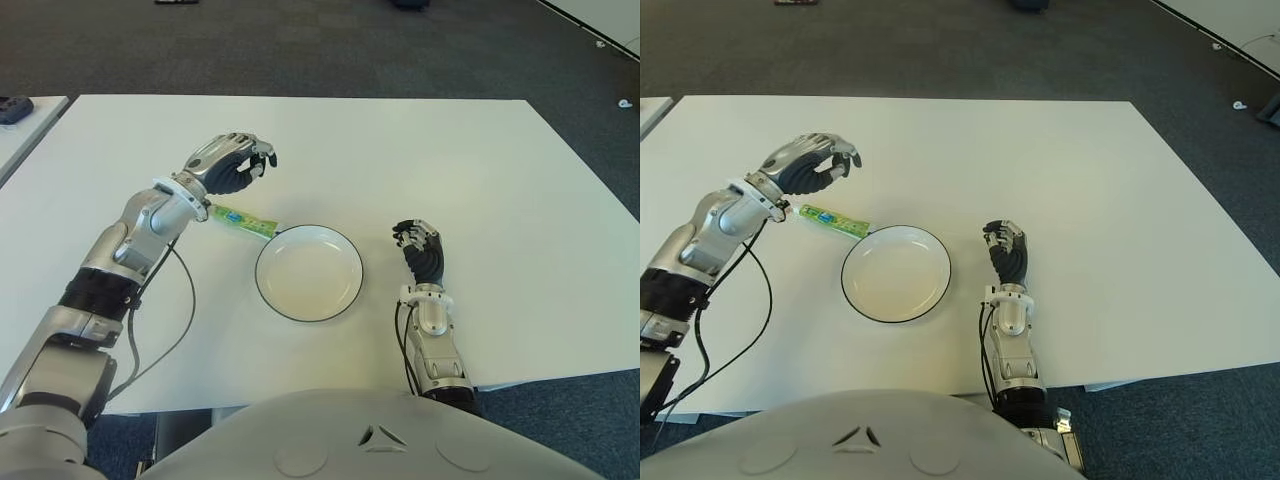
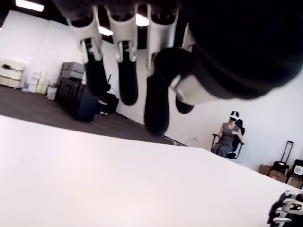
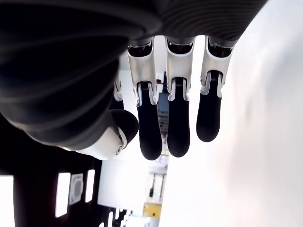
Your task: Put the toothpaste on the table into the plate.
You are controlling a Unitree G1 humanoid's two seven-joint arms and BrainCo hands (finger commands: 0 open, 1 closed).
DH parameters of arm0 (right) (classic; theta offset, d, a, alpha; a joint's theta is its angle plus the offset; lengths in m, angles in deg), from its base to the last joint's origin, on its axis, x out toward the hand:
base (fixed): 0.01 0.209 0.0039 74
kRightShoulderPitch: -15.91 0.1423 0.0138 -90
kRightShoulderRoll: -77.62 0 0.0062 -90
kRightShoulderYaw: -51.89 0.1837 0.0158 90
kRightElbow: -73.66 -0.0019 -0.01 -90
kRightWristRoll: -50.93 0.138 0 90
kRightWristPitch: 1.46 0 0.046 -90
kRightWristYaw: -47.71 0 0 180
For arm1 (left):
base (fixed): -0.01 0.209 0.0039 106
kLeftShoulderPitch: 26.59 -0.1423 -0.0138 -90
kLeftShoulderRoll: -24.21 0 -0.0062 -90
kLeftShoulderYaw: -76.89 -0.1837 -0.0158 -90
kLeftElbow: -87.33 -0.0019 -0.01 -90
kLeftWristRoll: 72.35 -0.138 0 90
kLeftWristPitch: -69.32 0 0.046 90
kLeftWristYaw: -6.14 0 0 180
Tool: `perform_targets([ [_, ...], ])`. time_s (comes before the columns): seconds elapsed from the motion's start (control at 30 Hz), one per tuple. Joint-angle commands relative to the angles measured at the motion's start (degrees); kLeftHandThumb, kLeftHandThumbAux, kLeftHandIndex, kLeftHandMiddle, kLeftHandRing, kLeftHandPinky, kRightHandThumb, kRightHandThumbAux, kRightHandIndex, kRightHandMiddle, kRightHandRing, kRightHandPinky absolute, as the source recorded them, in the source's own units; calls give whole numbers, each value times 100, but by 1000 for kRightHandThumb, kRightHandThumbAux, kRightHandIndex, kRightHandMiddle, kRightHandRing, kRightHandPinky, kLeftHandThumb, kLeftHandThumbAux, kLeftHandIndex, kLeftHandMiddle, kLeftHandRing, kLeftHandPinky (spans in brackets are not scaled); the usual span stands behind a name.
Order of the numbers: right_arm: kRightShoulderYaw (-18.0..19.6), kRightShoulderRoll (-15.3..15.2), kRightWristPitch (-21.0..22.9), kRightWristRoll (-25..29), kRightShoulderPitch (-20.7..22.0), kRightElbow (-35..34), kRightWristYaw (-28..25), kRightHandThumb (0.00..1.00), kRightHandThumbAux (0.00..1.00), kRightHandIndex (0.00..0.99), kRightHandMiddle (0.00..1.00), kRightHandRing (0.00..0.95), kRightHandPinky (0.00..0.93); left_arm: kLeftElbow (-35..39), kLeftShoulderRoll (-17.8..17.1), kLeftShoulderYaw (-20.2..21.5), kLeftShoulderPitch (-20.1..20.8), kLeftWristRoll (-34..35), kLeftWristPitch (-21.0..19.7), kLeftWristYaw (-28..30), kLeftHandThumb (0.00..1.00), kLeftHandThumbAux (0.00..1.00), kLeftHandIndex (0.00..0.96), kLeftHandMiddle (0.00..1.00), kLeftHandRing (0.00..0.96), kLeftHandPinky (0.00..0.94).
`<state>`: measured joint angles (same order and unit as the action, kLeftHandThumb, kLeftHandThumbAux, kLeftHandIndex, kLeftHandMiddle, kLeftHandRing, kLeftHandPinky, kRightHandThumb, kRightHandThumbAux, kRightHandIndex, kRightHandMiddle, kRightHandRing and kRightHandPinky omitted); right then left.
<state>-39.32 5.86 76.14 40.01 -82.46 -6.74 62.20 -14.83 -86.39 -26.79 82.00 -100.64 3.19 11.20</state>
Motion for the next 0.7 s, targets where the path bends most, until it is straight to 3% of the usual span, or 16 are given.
perform_targets([
  [0.03, -11, 20, -75, 39, 65, 89, -23, 706, 730, 426, 475, 458, 461, 364, 2, 10, -269, -83, -54, 195, 840, 672, 418, 575, 700, 670],
  [0.37, 1, 2, -139, 49, 72, 130, -40, 705, 729, 426, 469, 452, 451, 1006, 25, -111, -525, 205, 54, 825, 840, 673, 416, 575, 702, 676],
  [0.57, -5, 19, -173, 44, 62, 133, -33, 706, 730, 426, 473, 455, 459, 1139, -29, -88, -547, 9, -26, 1036, 840, 672, 416, 574, 698, 676],
  [0.7, -10, 27, -170, 27, 46, 115, -18, 705, 730, 426, 476, 457, 459, 887, -265, -68, -525, -409, -196, 1067, 839, 670, 412, 567, 678, 644],
])
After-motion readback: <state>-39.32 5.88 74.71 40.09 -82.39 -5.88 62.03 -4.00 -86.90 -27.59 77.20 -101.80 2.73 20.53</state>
